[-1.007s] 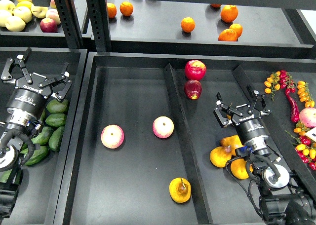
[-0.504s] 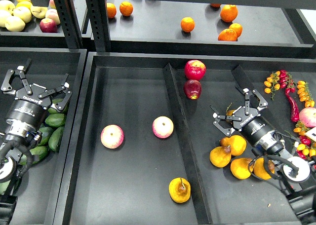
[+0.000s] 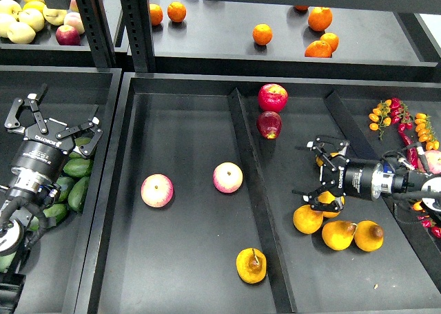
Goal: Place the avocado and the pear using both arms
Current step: 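Move the right gripper toward the yellow pear in the middle bin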
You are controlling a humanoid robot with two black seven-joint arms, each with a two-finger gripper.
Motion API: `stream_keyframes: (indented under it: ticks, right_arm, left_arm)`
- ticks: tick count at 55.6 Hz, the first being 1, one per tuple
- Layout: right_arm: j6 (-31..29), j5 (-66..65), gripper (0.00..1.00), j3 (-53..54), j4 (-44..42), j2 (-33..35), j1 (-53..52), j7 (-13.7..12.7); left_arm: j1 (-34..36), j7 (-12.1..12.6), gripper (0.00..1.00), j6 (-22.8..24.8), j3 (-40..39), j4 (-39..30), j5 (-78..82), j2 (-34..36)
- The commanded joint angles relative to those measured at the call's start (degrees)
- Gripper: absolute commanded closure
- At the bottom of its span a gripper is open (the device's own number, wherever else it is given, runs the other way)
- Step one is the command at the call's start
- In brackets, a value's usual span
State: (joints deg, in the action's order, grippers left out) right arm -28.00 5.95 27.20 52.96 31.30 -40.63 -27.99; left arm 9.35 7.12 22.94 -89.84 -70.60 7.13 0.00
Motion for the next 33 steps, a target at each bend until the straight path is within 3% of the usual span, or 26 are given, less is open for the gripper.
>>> stream_keyframes:
  ticks: [1, 21, 33]
  right_arm:
    - [0.0, 0.2, 0.0, -1.27, 0.04, -0.45, -0.59, -0.01]
    - [0.0, -4.36, 0.0, -3.29, -0.31, 0.08, -1.29, -0.01]
    - [0.0, -12.18, 0.0, -15.49, -0.57, -0.62, -7.53, -0.01]
  left_arm:
    - [0.06, 0.0, 0.0, -0.01, 0.01, -0.15, -0.09, 0.0]
    - [0.06, 0.0, 0.0, 0.0, 0.63, 0.11, -0.09, 0.0]
    - [-0.03, 0.0, 0.0, -0.01, 0.98, 0.02, -0.09, 0.0]
